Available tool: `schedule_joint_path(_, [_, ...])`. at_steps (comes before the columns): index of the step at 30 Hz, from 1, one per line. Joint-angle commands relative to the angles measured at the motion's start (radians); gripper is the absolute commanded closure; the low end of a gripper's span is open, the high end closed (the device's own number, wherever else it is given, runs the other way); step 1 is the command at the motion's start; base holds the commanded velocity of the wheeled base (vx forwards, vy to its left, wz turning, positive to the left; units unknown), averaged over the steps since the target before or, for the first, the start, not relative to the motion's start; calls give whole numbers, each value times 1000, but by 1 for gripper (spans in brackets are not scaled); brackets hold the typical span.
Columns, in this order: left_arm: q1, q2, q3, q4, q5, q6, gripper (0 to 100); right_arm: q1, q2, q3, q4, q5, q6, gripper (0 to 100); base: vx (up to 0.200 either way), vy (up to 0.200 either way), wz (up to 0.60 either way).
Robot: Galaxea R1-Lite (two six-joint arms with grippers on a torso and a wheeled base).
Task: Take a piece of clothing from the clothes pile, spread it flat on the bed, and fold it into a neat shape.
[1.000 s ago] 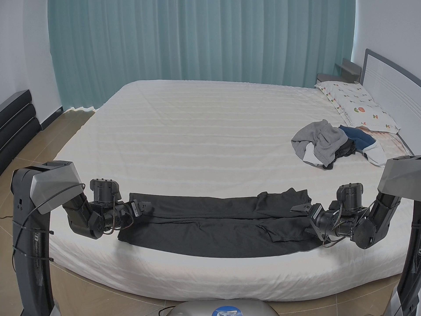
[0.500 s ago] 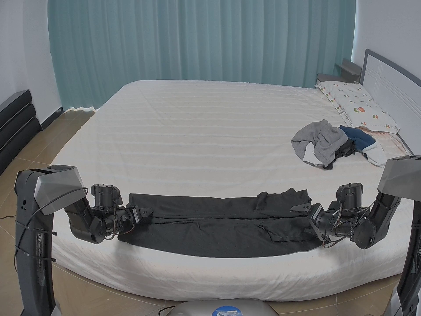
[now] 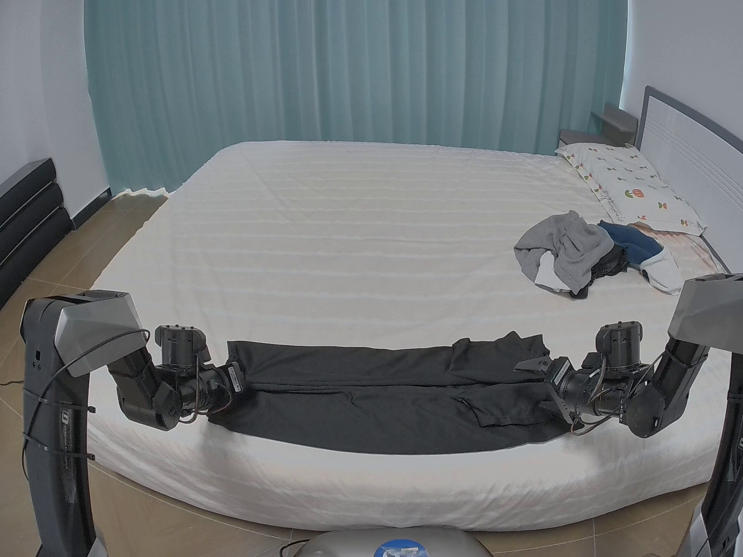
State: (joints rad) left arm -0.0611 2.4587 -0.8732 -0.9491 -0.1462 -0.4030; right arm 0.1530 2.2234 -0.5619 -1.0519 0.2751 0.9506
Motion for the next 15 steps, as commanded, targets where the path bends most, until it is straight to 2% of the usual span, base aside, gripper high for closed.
schedule_joint_path(1, [1, -52, -3, -2, 2, -56, 100, -10, -4, -3, 0, 1, 0, 0, 0, 0, 0])
schedule_joint_path(15, [33, -73, 10, 6, -1, -76, 100, -29, -2, -4, -2, 15, 2, 0, 0, 0, 0])
